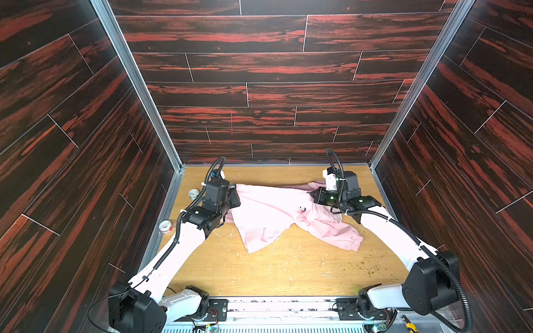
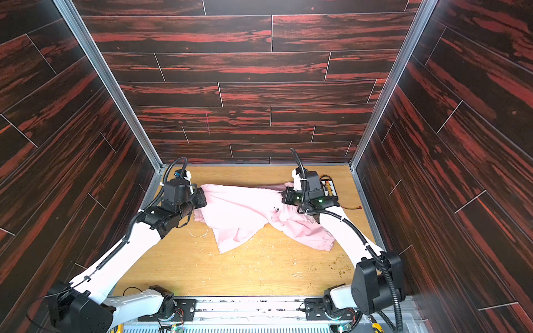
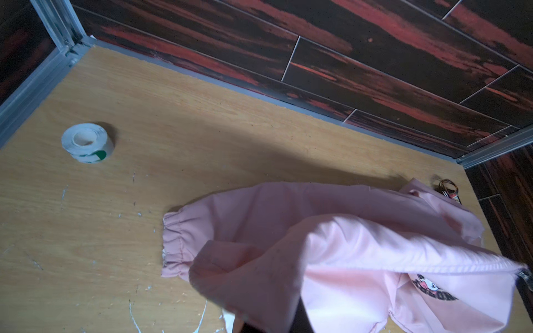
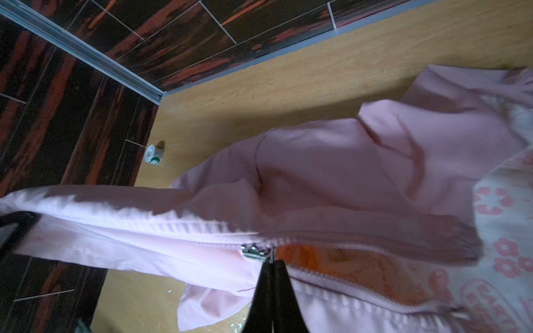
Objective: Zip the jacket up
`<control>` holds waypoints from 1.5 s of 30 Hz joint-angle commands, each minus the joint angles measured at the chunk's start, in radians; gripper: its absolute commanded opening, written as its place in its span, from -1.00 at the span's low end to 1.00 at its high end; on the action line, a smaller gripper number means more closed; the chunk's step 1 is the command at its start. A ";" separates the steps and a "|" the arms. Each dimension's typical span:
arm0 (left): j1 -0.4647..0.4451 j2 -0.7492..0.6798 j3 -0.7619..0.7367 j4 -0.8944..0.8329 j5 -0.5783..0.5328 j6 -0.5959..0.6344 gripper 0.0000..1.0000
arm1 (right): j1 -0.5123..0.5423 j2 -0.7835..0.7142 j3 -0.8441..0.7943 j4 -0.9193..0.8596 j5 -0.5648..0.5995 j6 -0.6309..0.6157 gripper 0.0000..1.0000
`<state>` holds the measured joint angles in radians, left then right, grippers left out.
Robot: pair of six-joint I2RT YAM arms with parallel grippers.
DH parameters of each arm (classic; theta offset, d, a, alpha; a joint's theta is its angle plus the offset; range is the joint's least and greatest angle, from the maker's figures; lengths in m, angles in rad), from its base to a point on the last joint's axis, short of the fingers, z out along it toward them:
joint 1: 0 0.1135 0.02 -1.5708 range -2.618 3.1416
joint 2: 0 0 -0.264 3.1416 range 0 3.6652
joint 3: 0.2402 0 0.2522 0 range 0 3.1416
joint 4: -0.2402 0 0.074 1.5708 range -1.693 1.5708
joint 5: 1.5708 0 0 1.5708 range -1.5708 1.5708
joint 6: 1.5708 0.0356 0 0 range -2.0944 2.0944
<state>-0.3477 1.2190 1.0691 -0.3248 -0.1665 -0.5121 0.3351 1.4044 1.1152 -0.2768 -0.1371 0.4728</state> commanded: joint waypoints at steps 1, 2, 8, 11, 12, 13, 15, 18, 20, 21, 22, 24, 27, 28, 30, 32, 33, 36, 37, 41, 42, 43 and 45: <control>0.050 0.006 0.057 -0.011 -0.094 0.017 -1.00 | -0.059 -0.042 0.025 -0.032 0.063 -0.005 -1.00; 0.055 0.014 0.068 -0.012 -0.096 0.017 -1.00 | -0.070 -0.045 0.026 -0.034 0.058 -0.003 -1.00; 0.100 0.050 0.129 -0.010 -0.097 0.024 -1.00 | -0.131 -0.053 0.028 -0.044 0.044 -0.005 -1.00; 0.122 0.067 0.152 -0.007 -0.097 0.027 -1.00 | -0.165 -0.058 0.023 -0.047 0.042 -0.003 -1.00; 0.128 0.072 0.156 -0.006 -0.097 0.027 -1.00 | -0.176 -0.061 0.019 -0.047 0.040 -0.002 -1.00; 0.135 0.075 0.159 -0.004 -0.094 0.027 -1.00 | -0.184 -0.064 0.017 -0.047 0.040 -0.001 -1.00; 0.147 0.080 0.164 -0.003 -0.091 0.026 -1.00 | -0.204 -0.067 0.014 -0.051 0.045 -0.002 -1.00; 0.156 0.083 0.165 0.000 -0.089 0.028 -1.00 | -0.235 -0.067 0.008 -0.057 0.052 0.000 -1.00; 0.162 0.083 0.163 0.000 -0.088 0.028 -1.00 | -0.252 -0.068 0.003 -0.061 0.058 0.000 -1.00; 0.163 0.083 0.163 0.002 -0.087 0.030 -1.00 | -0.259 -0.068 0.002 -0.062 0.064 -0.001 -1.00; 0.164 0.084 0.163 0.004 -0.085 0.031 -1.00 | -0.267 -0.068 0.000 -0.064 0.069 0.000 -1.00; 0.166 0.092 0.168 0.007 -0.078 0.033 -1.00 | -0.280 -0.067 0.002 -0.064 0.075 0.001 -1.00; 0.167 0.117 0.197 0.007 -0.058 0.038 -1.00 | -0.291 -0.061 0.023 -0.064 0.076 0.000 -1.00; 0.170 0.129 0.210 0.007 -0.048 0.040 -1.00 | -0.291 -0.056 0.036 -0.062 0.069 -0.004 -1.00; 0.169 0.156 0.240 0.009 -0.039 0.043 -1.00 | -0.291 -0.041 0.070 -0.062 0.063 -0.004 -1.00; 0.174 0.203 0.289 0.023 -0.027 0.050 -1.00 | -0.294 -0.014 0.119 -0.036 0.030 0.007 -1.00; 0.178 0.226 0.321 0.038 -0.028 0.056 -1.00 | -0.295 0.001 0.142 -0.020 0.009 0.015 -1.00; 0.209 0.349 0.506 0.029 0.019 0.033 -1.00 | -0.300 0.058 0.268 0.031 -0.065 0.043 -1.00; 0.216 0.389 0.589 0.009 0.056 0.026 -1.00 | -0.301 0.071 0.313 0.054 -0.081 0.054 -1.00; 0.220 0.464 0.852 0.032 0.070 0.032 -1.00 | -0.318 0.076 0.448 0.187 -0.108 0.090 -1.00; 0.220 0.474 0.909 0.026 0.069 0.037 -1.00 | -0.324 0.074 0.473 0.210 -0.117 0.093 -1.00; 0.222 0.485 0.971 0.014 0.073 0.042 -1.00 | -0.331 0.074 0.500 0.231 -0.127 0.092 -1.00; 0.222 0.500 1.058 -0.021 0.083 0.058 -1.00 | -0.339 0.074 0.541 0.249 -0.141 0.073 -1.00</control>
<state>-0.1452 1.7542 2.0003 -0.3569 -0.0650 -0.4767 0.0238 1.4818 1.5894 -0.1581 -0.2676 0.5392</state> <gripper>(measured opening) 0.065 0.045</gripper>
